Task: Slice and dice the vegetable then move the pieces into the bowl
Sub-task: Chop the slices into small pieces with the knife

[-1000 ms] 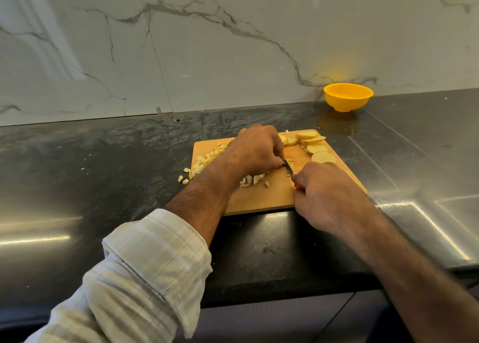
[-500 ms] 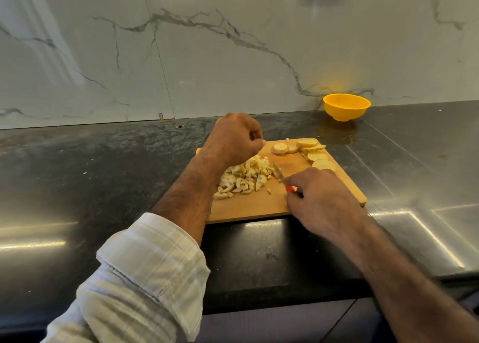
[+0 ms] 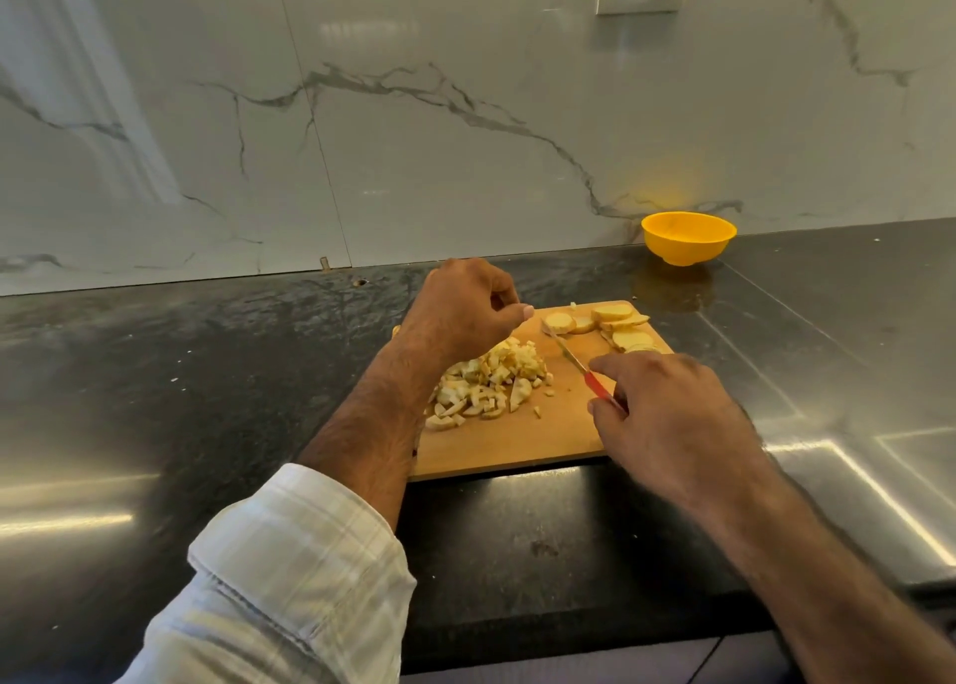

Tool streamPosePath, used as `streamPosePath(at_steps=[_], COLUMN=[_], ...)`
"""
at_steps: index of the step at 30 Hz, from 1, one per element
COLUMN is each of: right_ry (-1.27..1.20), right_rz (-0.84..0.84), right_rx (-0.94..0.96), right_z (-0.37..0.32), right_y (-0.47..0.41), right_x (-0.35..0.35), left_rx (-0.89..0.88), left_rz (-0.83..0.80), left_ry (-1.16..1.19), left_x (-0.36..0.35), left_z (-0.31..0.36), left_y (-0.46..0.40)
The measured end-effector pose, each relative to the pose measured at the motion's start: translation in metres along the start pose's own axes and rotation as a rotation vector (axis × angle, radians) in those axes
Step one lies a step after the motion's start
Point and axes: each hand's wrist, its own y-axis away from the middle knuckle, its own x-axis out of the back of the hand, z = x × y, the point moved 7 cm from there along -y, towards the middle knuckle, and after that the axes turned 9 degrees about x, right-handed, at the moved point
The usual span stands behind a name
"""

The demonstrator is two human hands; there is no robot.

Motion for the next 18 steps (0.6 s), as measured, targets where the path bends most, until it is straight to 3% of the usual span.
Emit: streamPosePath(at_steps=[6, 12, 18], right_ry=[0.089, 0.086, 0.058], right_rz=[-0.013, 0.053, 0.072], right_rx=[0.062, 0.109, 0.129], right_z=[-0.013, -0.021, -0.021], right_y=[0.008, 0.009, 0.017], right_x=[-0.008, -0.002, 0.004], left_rx=[-0.001, 0.028, 0.047], left_rz=[-0.068, -0.276, -0.209], left_ry=[0.046, -0.093, -0.167], left_x=[-0.005, -0.033, -0.026], left_z=[0.007, 0.026, 0.015], left_y=[0.004, 0.014, 0.009])
